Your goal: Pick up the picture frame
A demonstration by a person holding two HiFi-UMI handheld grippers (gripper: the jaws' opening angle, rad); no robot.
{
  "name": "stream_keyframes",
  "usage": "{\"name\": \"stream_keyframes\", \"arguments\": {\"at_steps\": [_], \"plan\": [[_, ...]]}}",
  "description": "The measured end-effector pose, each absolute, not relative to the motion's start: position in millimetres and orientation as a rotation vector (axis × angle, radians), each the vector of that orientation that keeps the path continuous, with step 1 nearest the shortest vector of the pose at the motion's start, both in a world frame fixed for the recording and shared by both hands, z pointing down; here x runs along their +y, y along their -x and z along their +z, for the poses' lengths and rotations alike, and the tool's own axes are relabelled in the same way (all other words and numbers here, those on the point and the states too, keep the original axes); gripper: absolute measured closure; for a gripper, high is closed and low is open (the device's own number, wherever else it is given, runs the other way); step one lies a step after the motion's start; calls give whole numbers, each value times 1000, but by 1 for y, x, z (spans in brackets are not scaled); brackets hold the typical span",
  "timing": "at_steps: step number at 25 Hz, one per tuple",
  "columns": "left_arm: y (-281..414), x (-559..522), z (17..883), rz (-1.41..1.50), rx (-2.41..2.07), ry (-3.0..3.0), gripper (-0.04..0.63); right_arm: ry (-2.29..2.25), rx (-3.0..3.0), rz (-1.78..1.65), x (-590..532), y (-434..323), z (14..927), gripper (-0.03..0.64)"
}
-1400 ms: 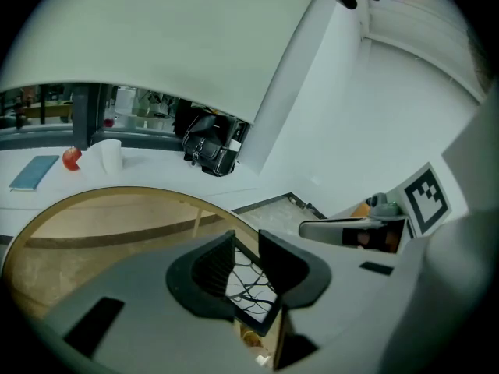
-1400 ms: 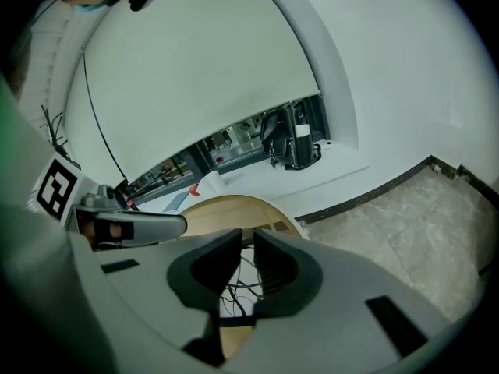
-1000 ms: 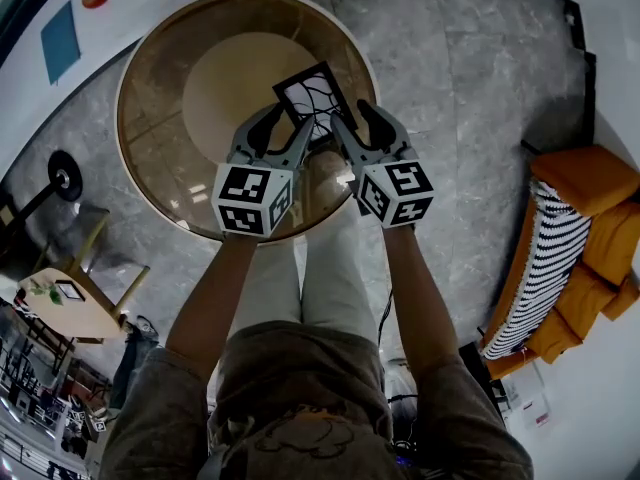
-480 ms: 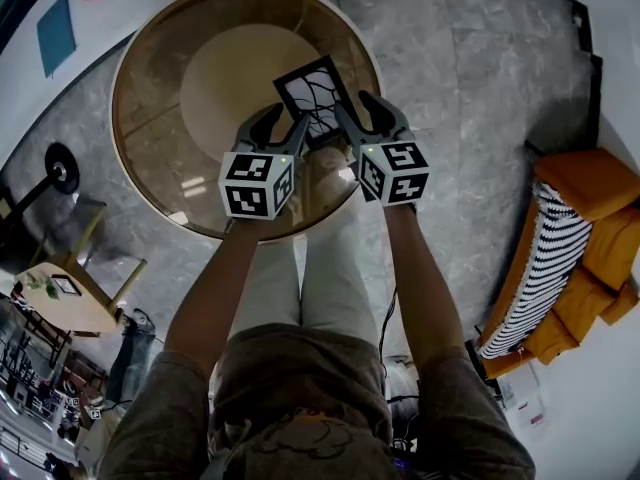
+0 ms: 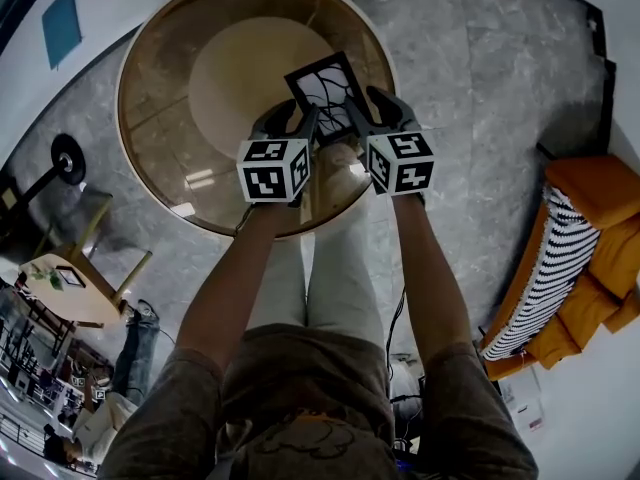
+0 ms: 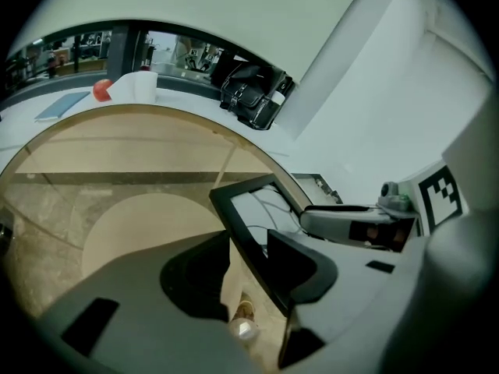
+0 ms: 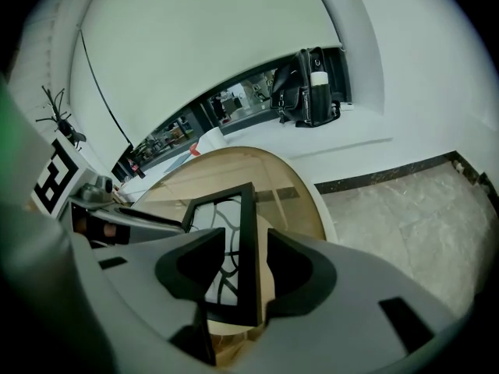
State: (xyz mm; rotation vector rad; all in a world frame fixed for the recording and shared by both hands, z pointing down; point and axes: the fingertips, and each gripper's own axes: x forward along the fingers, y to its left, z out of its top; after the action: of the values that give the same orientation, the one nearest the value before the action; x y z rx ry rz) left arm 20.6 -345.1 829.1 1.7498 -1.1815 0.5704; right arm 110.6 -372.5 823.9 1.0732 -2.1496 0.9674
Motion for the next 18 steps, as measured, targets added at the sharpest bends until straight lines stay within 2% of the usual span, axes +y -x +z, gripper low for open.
{"name": "stream_keyframes", "arguments": {"at_steps": [5, 18], "plan": [[-20, -347, 832, 575, -1193, -1741, 453, -1060, -2134, 963, -372, -107, 828, 448], [-20, -345, 832, 602, -1192, -1746, 453, -1075, -2097, 947, -371, -105, 830, 477]]}}
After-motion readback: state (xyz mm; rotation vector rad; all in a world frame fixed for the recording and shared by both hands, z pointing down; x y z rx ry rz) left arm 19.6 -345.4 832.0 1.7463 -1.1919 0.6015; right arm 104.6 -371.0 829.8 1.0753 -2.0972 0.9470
